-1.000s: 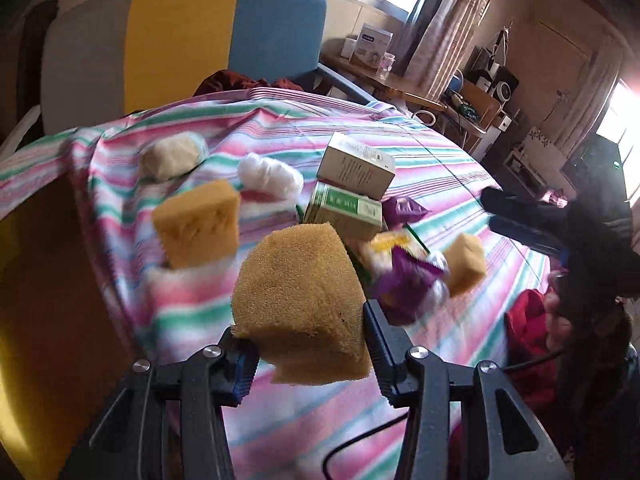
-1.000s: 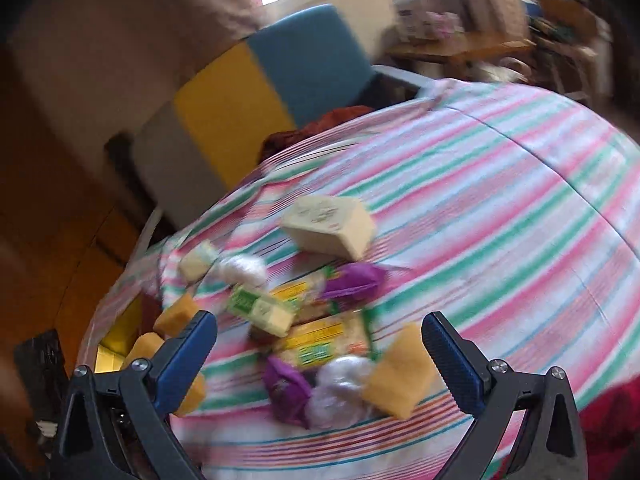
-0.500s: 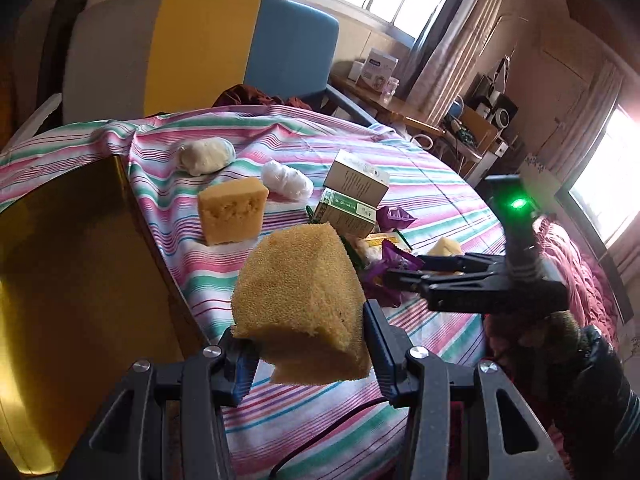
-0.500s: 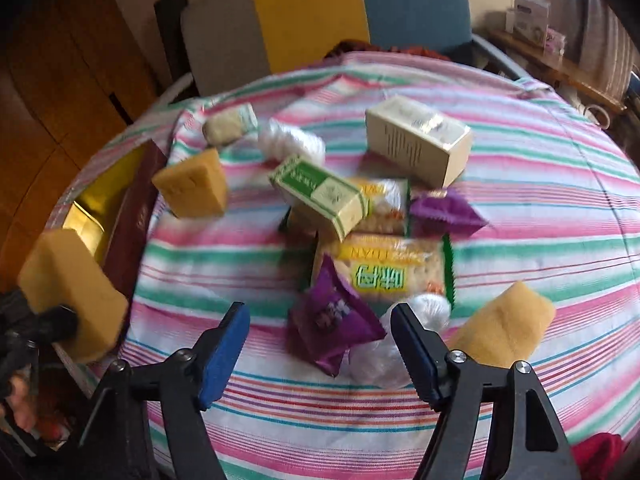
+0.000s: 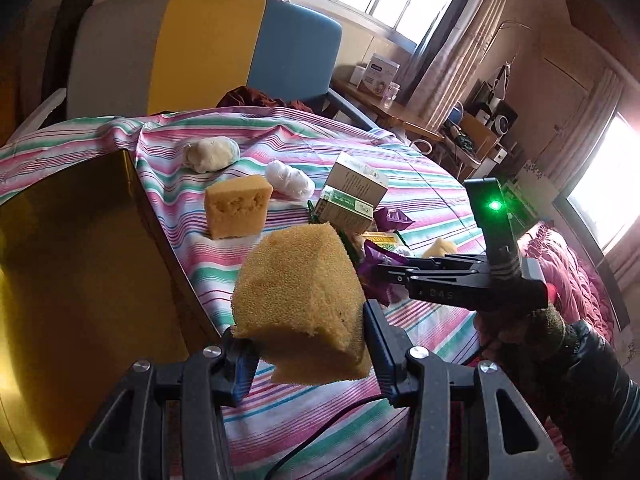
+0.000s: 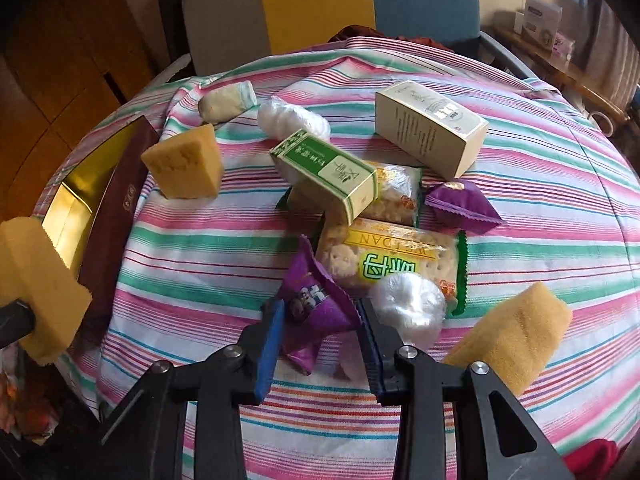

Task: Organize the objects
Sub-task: 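Lift the yellow sponge with the left gripper toward the gold tray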

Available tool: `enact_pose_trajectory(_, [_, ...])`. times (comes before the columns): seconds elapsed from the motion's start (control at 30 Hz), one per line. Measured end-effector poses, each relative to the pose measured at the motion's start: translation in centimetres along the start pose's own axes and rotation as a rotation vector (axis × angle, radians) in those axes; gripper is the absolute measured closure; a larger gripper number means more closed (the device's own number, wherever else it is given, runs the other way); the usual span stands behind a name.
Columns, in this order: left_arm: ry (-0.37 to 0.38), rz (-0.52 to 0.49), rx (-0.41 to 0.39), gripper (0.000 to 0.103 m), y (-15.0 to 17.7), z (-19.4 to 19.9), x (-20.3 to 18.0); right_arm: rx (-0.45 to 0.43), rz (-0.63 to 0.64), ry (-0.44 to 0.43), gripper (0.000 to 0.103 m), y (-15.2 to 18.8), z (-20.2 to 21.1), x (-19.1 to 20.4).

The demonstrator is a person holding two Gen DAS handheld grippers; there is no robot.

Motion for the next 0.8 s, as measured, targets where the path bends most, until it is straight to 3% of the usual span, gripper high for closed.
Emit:
enact_pose_trajectory(0.2, [0.000,0.001,0.007,0.055,0.3,-0.1,-0.1,0.039,-0.058,-0.044,0.053,0.0,-0.9,-0.5])
enact_pose_trajectory(0.27, [0.001,0.001,0.006,0.055,0.3,-0.1,0.0,0.073,-0.088,-0.089,0.035,0.1,-1.4,-0.4])
enact_pose_trajectory(0.3, [0.000,0.002,0.006,0.055,0.3,-0.1,0.0,0.076,-0.092,-0.102,0.034,0.2,-1.4,-0.3])
enact_pose_trajectory(0.4, [0.001,0.005,0.005,0.055,0.3,0.0,0.0,0.094,-0.112,-0.129,0.034,0.3,-1.8,-0.2])
enact_pose_trajectory(0.67, [0.001,0.007,0.005,0.055,0.4,0.0,0.1,0.099,-0.092,-0.089,0.036,-0.1,-2.8,0.3])
enact_pose_trajectory(0.7, [0.000,0.008,0.004,0.055,0.4,0.1,0.1,0.101,-0.081,-0.082,0.038,-0.1,-3.0,0.5])
enact_pose_trajectory(0.73, [0.000,0.010,0.002,0.055,0.3,0.1,0.2,0.093,-0.053,-0.053,0.055,-0.2,-3.0,0.8])
enact_pose_trajectory(0.77, [-0.001,0.012,0.000,0.055,0.3,0.2,0.3,0.088,-0.036,-0.040,0.063,-0.2,-3.0,1.1])
enact_pose_trajectory(0.8, [-0.002,0.012,-0.001,0.055,0.3,0.2,0.3,0.085,-0.026,-0.033,0.064,-0.2,-3.0,1.3])
Point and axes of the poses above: each gripper's, at about its wrist camera, not at the fingertips, and z roughly against the way its jaws point, x to its left, y to its underside, the point moved 4 cm from there along -z, roughly the way its jaws point
